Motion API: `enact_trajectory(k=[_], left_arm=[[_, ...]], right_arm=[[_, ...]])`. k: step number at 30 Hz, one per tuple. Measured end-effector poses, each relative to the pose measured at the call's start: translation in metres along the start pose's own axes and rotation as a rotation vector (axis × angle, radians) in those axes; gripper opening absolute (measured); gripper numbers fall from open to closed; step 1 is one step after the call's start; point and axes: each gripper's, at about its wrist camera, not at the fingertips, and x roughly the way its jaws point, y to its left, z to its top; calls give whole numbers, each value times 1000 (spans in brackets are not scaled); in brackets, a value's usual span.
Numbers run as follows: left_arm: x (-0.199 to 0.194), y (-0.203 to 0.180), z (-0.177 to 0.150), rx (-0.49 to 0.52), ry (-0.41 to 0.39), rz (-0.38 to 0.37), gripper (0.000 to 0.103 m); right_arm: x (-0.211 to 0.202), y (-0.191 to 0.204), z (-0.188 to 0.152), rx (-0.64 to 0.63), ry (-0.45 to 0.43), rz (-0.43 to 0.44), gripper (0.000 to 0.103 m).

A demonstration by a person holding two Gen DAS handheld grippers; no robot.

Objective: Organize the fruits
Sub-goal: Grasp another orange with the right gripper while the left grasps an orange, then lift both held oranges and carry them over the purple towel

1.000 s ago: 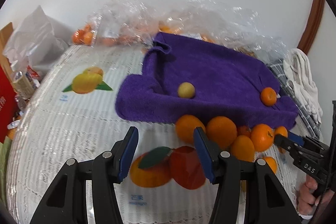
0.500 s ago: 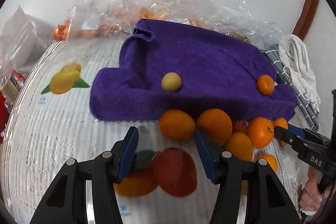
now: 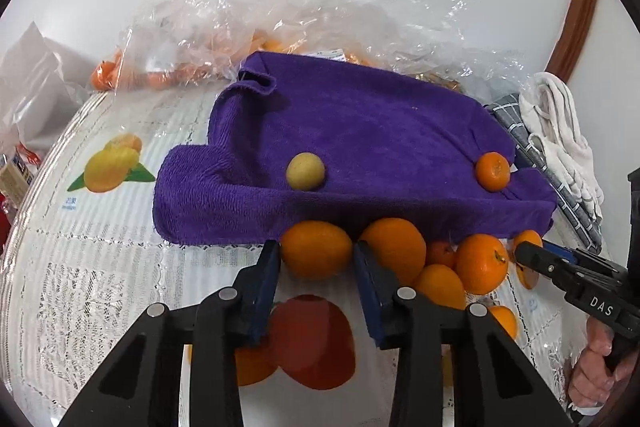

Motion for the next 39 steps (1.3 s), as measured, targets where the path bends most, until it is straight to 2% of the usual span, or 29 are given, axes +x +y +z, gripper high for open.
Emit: enact_trajectory(k=[6, 11, 14, 22, 32, 39], left_arm=[[-13, -4, -1, -11, -74, 19, 36], [-18, -3, -1, -27, -99, 17, 36], [-22, -3, 0, -31, -121, 22, 36], [-33, 1, 2, -59, -177, 8, 36], [-39, 3, 3, -65, -212, 4, 36], [-46, -2, 2, -44, -246, -11, 36]], right_arm=[[7, 0, 0, 3, 29, 2, 32], [8, 3, -1, -24, 16, -9, 31], [5, 0, -1, -16, 6, 13, 31], [-16, -3, 1, -4, -79, 57, 31], [-32, -2, 3, -32, -152, 19, 31], [-43, -6, 3, -25, -212, 27, 31]])
